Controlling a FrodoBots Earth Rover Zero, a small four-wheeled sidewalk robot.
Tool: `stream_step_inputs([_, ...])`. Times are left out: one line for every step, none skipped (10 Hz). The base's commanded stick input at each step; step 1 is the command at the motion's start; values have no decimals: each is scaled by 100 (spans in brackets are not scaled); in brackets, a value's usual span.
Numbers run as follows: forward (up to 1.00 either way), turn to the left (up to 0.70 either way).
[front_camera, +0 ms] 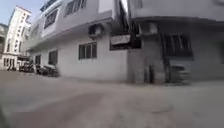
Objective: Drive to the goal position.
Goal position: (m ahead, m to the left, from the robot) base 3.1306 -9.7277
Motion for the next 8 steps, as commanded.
stream_step_inputs([0,-100])
stream_step_inputs([0,-100])
stream_step_inputs([0,-100])
stream_step_inputs([0,-100])
stream_step_inputs([0,-100])
stream_step_inputs([0,-100])
stream_step_inputs([0,-100])
stream_step_inputs([0,-100])
